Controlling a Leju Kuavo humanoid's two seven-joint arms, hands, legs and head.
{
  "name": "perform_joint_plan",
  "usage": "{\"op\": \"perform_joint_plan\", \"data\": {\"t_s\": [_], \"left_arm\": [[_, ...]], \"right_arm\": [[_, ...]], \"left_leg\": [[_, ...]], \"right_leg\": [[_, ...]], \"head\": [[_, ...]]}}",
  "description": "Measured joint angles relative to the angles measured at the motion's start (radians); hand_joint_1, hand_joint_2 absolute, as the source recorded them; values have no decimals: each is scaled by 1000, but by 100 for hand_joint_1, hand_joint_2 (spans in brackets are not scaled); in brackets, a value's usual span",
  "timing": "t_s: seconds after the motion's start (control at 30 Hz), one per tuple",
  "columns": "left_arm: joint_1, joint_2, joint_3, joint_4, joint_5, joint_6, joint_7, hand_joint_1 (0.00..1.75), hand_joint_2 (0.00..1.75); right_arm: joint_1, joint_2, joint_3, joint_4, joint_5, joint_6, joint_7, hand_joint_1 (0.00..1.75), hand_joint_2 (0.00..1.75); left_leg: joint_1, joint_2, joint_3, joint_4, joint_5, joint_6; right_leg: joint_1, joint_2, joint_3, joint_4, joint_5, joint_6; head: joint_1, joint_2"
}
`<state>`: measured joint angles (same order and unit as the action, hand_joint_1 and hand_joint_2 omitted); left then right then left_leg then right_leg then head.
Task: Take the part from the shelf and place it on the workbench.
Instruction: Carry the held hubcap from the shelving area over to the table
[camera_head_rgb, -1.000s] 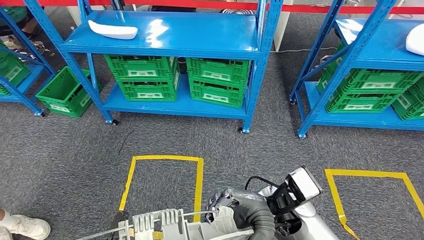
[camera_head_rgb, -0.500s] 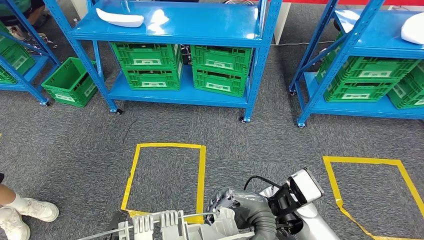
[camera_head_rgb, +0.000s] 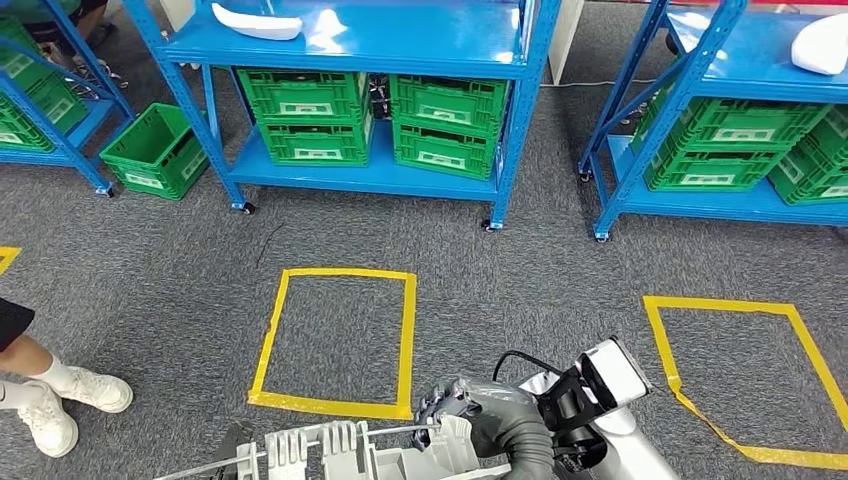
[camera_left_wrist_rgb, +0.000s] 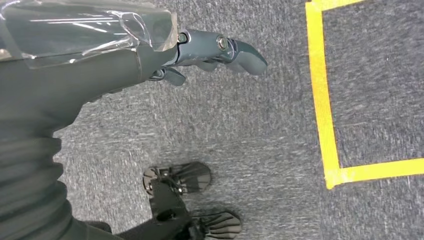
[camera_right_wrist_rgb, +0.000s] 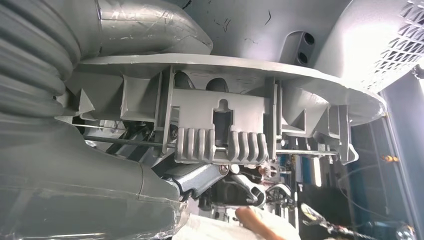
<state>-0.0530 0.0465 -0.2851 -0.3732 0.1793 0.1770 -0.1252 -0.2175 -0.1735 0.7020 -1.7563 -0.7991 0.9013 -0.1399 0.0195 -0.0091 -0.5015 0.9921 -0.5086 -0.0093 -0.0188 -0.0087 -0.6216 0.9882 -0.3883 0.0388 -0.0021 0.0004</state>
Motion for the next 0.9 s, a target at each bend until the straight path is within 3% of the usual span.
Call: {"op": "perform_joint_plan", "data": {"t_s": [0.07,0.13,0.2,0.23,0.27,0.3,0.33,0.37,0.43,0.47,0.5,0.57,0.6,0.63,0.7,0.73,0.77,0.8,0.83,0.87,0.9], "left_arm": [[1,0,1,0,0,0,-1,0,175],[1,0,2,0,0,0,-2,0,175],[0,0,3,0,0,0,-3,0,175],[0,1,3,0,0,0,-3,0,175],[0,1,4,0,0,0,-4,0,175],[1,1,4,0,-1,0,-4,0,175],[1,1,5,0,-1,0,-4,0,175],[1,-1,5,0,-2,0,-4,0,175],[1,-3,7,-1,-3,-1,-5,0,175],[1,-4,8,-2,-4,-1,-5,0,175],[2,-4,9,-2,-5,-2,-6,0,175],[4,-1,9,-1,-6,-2,-7,0,175],[5,0,9,0,-7,-2,-7,0,175],[7,1,10,0,-8,-2,-7,0,175],[8,1,10,0,-9,-2,-7,0,175],[7,2,10,0,-9,-1,-7,0,175],[7,2,10,0,-10,-1,-7,0,175],[7,2,10,0,-10,0,-7,0,175],[6,2,10,0,-11,0,-7,0,175],[5,3,10,0,-12,0,-7,0,175],[4,3,10,-1,-14,0,-7,0,175]], "right_arm": [[0,-1,0,0,0,0,-1,175,175],[0,-2,0,0,0,1,-2,175,175],[1,-2,0,0,0,1,-3,175,175],[1,-3,0,0,0,1,-3,175,175],[1,-3,0,0,0,1,-4,175,175],[1,-3,0,0,0,1,-4,175,175],[0,-3,0,0,0,1,-4,175,175],[0,-3,0,0,0,1,-5,175,175],[-3,-3,0,-3,0,2,-6,175,175],[-4,-3,0,-4,1,2,-6,175,175],[-4,-4,-1,-5,1,3,-8,175,175],[-5,-3,-2,-6,2,3,-10,175,175],[-5,-3,-2,-6,2,3,-12,175,175],[-5,-2,-2,-6,3,3,-12,175,175],[-5,0,-3,-6,5,3,-13,175,175],[-4,0,-3,-6,6,3,-13,175,175],[-4,0,-3,-6,7,3,-14,175,175],[-3,0,-3,-6,7,3,-15,175,175],[-3,0,-3,-6,8,3,-16,175,175],[-3,0,-3,-6,9,3,-18,175,175],[-3,0,-3,-8,11,3,-19,175,175]], "left_leg": [[-1,5,-18,0,18,25],[-2,10,-45,-3,44,49],[-9,11,-78,-2,70,59],[-13,11,-95,-1,83,61],[-17,11,-113,-1,96,62],[-21,11,-129,0,109,63],[-25,11,-144,0,121,62],[-27,10,-156,0,133,61],[-32,9,-173,0,156,56],[-31,10,-177,-2,169,51],[-31,11,-180,-6,181,46],[-27,10,-190,-4,183,34],[-25,9,-198,14,156,28],[-23,8,-210,51,110,21],[-15,8,-237,179,2,8],[-11,8,-245,245,-27,2],[-7,8,-242,291,-30,-2],[-4,8,-223,302,-11,-5],[-1,8,-185,275,16,-6],[2,8,-131,216,31,-6],[2,7,-70,138,26,-5]], "right_leg": [[-3,0,-14,10,-6,7],[-5,1,-48,83,-74,-3],[-5,3,-89,221,-165,-14],[-4,3,-99,282,-189,-13],[-4,3,-92,312,-190,-7],[-2,3,-68,309,-176,0],[2,3,-25,267,-154,2],[8,3,34,196,-141,-3],[21,1,148,36,-150,-24],[26,1,177,-13,-159,-32],[30,0,185,-36,-161,-37],[23,0,165,-39,-140,-46],[19,-1,155,-40,-127,-54],[14,-2,143,-42,-113,-60],[15,-3,116,-39,-86,-64],[15,-3,100,-37,-72,-62],[15,-3,83,-34,-59,-60],[14,-2,63,-29,-48,-57],[13,-2,45,-23,-37,-53],[13,-2,30,-16,-29,-48],[14,-1,16,-8,-22,-43]], "head": [[0,0],[2,0],[3,0],[3,0],[3,0],[3,0],[3,0],[2,0],[1,0],[0,0],[1,0],[2,0],[2,0],[1,0],[-2,0],[-2,0],[-2,0],[-2,0],[-2,0],[-3,0],[-3,0]]}}
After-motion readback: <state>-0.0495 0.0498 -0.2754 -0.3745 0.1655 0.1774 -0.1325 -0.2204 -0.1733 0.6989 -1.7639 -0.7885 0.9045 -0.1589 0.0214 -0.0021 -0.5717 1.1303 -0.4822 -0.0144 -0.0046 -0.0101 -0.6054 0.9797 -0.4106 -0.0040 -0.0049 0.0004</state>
